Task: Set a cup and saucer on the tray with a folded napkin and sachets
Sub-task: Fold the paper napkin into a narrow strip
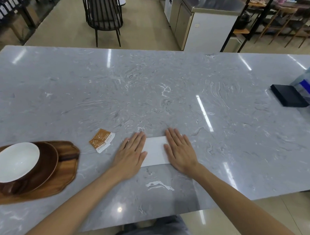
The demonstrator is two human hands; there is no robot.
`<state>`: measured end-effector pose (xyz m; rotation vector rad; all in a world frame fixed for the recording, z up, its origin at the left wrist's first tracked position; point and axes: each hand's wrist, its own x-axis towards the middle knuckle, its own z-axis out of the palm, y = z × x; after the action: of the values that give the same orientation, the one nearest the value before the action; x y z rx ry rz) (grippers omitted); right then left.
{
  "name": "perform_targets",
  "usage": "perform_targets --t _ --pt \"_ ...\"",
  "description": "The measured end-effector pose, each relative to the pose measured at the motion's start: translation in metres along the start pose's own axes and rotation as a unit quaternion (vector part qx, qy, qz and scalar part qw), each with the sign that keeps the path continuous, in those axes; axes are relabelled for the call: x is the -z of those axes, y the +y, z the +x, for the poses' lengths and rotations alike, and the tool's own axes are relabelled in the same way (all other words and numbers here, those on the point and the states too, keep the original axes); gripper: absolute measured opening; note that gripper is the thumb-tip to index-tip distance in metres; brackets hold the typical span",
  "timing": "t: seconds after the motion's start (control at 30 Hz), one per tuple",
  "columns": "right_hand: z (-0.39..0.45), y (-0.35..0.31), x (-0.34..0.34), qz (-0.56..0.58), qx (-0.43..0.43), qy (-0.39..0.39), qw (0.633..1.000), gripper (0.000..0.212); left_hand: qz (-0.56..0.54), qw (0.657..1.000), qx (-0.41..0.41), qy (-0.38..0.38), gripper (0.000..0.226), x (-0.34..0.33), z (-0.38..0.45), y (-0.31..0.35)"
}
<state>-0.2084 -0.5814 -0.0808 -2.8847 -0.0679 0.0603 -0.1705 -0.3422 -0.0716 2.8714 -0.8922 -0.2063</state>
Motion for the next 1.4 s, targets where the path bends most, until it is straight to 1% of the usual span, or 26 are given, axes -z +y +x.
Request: perform_targets --t 0.1,0.2,0.27,0.4,0.57,0.63,0.73,0.8,0.83,0.87,0.93,1.03,1.1,1.13,1.17,1.27,1.33,1.4 --pt "0.009 0.009 0.005 -0.009 0.043 -0.020 0.999 0.059 -0.007 1.000 -0.014 -0.014 0.066 0.002 -0.005 -0.003" --pt "0.028 0.025 0.020 -0.013 0.105 -0.047 0.993 0.054 -0.008 0.999 -0.034 0.013 0.058 0.010 -0.017 -0.002" --pt "0.042 0.034 0.030 -0.034 0.116 -0.049 0.991 0.054 -0.015 0.998 -0.047 0.025 0.052 0.013 -0.023 0.001" --pt "0.071 0.040 0.041 -0.068 0.067 -0.033 0.995 0.056 -0.034 0.998 -0.044 0.025 0.045 0.021 -0.029 0.016" --pt "0.092 0.032 0.042 -0.087 0.012 -0.046 0.995 0.063 -0.037 0.998 -0.050 -0.018 0.048 0.027 -0.034 0.050" --pt "0.090 0.029 0.043 -0.053 -0.016 -0.034 0.998 0.063 -0.045 0.998 -0.045 -0.020 0.048 0.034 -0.033 0.055" --pt "0.080 0.031 0.046 0.024 -0.061 0.005 0.998 0.056 -0.083 0.996 -0.028 0.034 0.037 0.052 -0.015 0.047" --pt "0.074 0.037 0.051 0.075 -0.089 -0.002 0.993 0.055 -0.137 0.989 -0.012 0.058 0.026 0.064 0.013 0.036" --pt "0.071 0.040 0.054 0.098 -0.099 -0.022 0.990 0.055 -0.160 0.986 -0.013 0.050 0.024 0.068 0.032 0.030" --pt "0.069 0.042 0.058 0.116 -0.105 -0.042 0.987 0.055 -0.171 0.985 -0.020 0.031 0.028 0.071 0.052 0.025" --pt "0.068 0.044 0.062 0.132 -0.111 -0.064 0.983 0.054 -0.162 0.986 -0.041 -0.021 0.042 0.077 0.093 0.016" --pt "0.074 0.044 0.069 0.155 -0.135 -0.084 0.975 0.050 -0.103 0.986 -0.047 -0.125 0.067 0.081 0.146 0.010" --pt "0.081 0.044 0.074 0.187 -0.167 -0.100 0.963 0.048 -0.040 0.983 -0.041 -0.174 0.075 0.079 0.168 0.011" --pt "0.084 0.045 0.076 0.196 -0.176 -0.109 0.958 0.046 -0.024 0.983 -0.041 -0.179 0.073 0.077 0.174 0.012" --pt "0.087 0.046 0.078 0.197 -0.180 -0.119 0.956 0.045 -0.031 0.983 -0.039 -0.178 0.070 0.074 0.179 0.012" --pt "0.092 0.045 0.086 0.190 -0.171 -0.146 0.956 0.034 -0.092 0.977 -0.025 -0.188 0.058 0.069 0.183 0.009" --pt "0.092 0.045 0.090 0.207 -0.171 -0.149 0.952 0.027 -0.092 0.976 -0.025 -0.194 0.052 0.072 0.183 0.008" --pt "0.090 0.044 0.094 0.232 -0.172 -0.144 0.947 0.025 -0.095 0.977 -0.034 -0.189 0.044 0.077 0.180 0.010"
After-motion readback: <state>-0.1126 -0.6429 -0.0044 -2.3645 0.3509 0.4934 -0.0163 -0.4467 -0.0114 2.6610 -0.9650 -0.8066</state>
